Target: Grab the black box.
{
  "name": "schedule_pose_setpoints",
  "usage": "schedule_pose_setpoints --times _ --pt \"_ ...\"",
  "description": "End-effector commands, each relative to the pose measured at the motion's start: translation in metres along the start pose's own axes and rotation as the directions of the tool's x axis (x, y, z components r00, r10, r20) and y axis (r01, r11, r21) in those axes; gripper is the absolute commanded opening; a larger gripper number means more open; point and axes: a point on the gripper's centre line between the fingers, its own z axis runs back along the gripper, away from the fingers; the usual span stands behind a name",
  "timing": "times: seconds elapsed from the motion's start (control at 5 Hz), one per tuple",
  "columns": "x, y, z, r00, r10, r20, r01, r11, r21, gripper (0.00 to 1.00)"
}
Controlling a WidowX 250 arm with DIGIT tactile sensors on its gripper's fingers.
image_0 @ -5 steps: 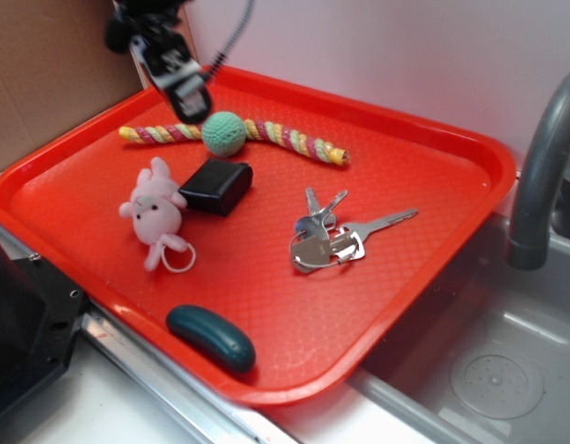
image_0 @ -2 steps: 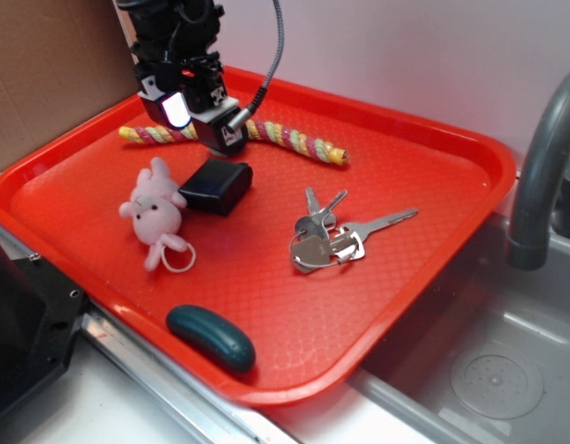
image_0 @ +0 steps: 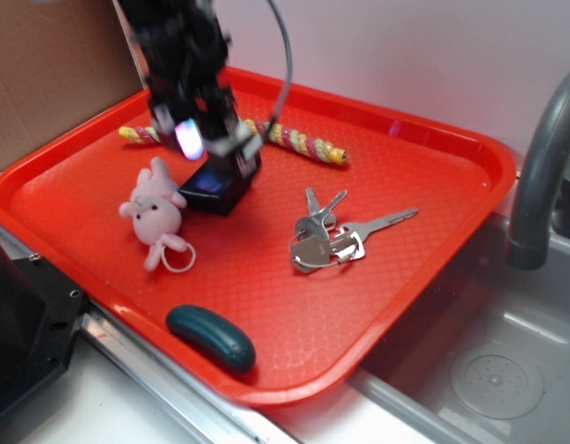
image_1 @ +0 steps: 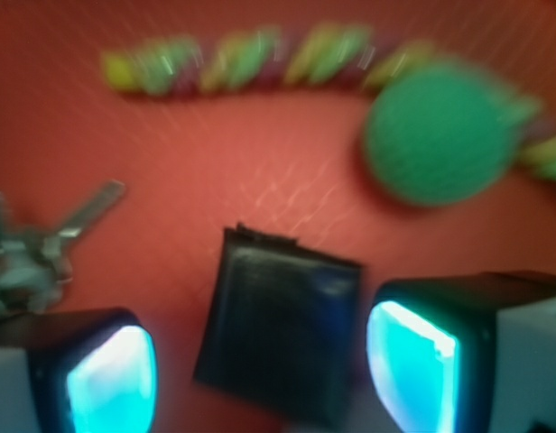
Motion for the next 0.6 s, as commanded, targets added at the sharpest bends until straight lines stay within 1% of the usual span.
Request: schedule_pose_setpoints --times 0.0,0.2,0.4 --pt "0.009 -0.021 -0.030 0.992 0.062 -0.112 -0.069 0.996 -0.064 0.00" --pt "0.011 -0.019 -0.031 0.990 0.045 -0.134 -0.054 0.996 -0.064 0.00" --pt "0.020 -0.018 -0.015 0.974 -0.109 -0.198 0.098 0.993 -0.064 0.00"
